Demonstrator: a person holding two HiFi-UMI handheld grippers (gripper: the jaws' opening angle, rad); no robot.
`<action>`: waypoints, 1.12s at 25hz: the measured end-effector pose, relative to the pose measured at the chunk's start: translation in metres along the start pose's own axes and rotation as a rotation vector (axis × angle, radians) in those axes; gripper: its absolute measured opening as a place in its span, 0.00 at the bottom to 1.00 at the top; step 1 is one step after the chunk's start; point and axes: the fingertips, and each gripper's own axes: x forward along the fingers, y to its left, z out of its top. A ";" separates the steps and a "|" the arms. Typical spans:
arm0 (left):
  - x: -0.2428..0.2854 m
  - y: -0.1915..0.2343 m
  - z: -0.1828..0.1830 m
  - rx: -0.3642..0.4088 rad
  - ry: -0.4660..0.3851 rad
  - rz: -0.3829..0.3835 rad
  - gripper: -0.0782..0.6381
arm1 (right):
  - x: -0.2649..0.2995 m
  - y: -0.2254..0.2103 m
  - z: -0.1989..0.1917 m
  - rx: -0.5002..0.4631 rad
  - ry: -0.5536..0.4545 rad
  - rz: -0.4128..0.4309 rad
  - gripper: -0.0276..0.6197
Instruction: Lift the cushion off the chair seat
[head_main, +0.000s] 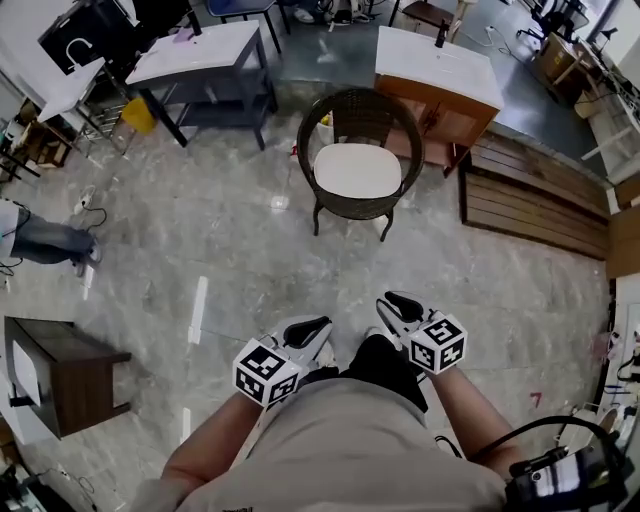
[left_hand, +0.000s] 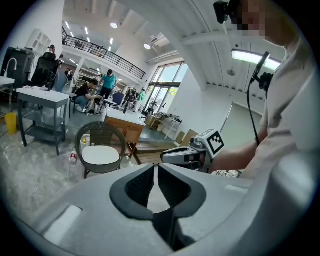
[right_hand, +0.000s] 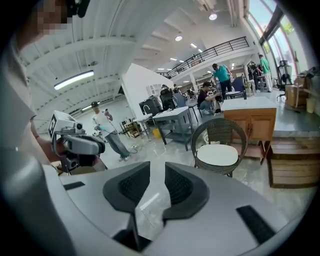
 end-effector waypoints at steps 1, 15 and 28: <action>-0.001 0.009 0.004 -0.009 -0.007 0.010 0.12 | 0.012 -0.004 0.004 0.036 0.000 0.014 0.20; 0.082 0.151 0.084 -0.043 0.069 0.071 0.12 | 0.210 -0.162 0.025 0.499 -0.017 0.134 0.20; 0.217 0.250 0.117 -0.113 0.196 0.018 0.12 | 0.359 -0.351 -0.049 0.870 0.011 -0.008 0.21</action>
